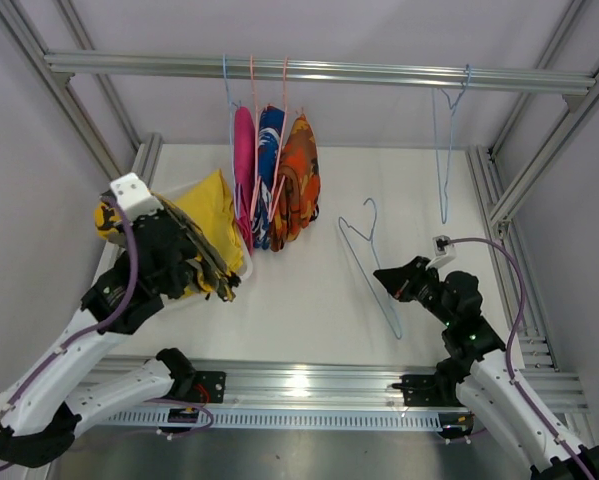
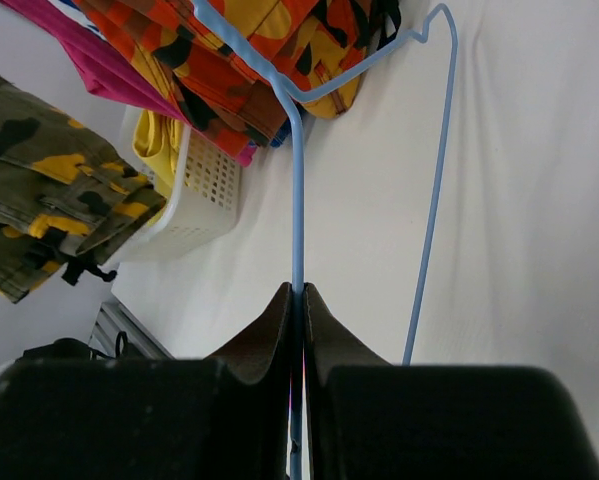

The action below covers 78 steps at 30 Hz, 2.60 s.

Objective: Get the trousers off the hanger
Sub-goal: Place the trousers in the bin.

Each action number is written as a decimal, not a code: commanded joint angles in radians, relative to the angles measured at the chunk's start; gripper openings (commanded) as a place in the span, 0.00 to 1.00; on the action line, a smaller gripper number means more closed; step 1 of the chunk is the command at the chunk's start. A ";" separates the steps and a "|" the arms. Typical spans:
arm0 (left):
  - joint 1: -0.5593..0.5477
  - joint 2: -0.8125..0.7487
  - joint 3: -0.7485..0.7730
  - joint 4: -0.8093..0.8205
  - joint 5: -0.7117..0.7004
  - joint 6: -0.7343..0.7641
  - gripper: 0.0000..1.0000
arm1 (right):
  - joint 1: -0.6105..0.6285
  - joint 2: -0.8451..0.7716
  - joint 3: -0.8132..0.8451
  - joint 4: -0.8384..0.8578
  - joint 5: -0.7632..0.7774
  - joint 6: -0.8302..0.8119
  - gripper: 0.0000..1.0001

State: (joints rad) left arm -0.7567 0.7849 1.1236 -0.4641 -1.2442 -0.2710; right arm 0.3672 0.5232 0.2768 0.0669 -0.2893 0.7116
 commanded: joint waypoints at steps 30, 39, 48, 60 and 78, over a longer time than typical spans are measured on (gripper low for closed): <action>0.065 0.114 -0.125 -0.068 -0.235 -0.388 0.01 | -0.014 0.051 -0.028 0.057 -0.080 -0.027 0.00; 0.223 0.414 0.053 -0.611 -0.075 -1.049 0.01 | -0.014 -0.005 0.036 -0.059 -0.105 -0.078 0.00; 0.264 0.824 0.392 -1.113 -0.100 -1.498 0.01 | -0.017 0.009 0.082 -0.102 -0.122 -0.113 0.00; 0.295 1.018 0.616 -1.113 -0.090 -1.450 0.99 | -0.019 0.098 0.004 -0.001 -0.139 -0.132 0.00; 0.246 0.791 0.647 -1.058 -0.087 -1.236 0.99 | -0.017 0.080 -0.007 -0.002 -0.148 -0.127 0.00</action>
State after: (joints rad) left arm -0.4862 1.6478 1.7126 -1.3594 -1.2770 -1.5833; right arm 0.3511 0.6159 0.2398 0.0410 -0.4278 0.6010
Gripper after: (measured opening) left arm 0.994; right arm 0.063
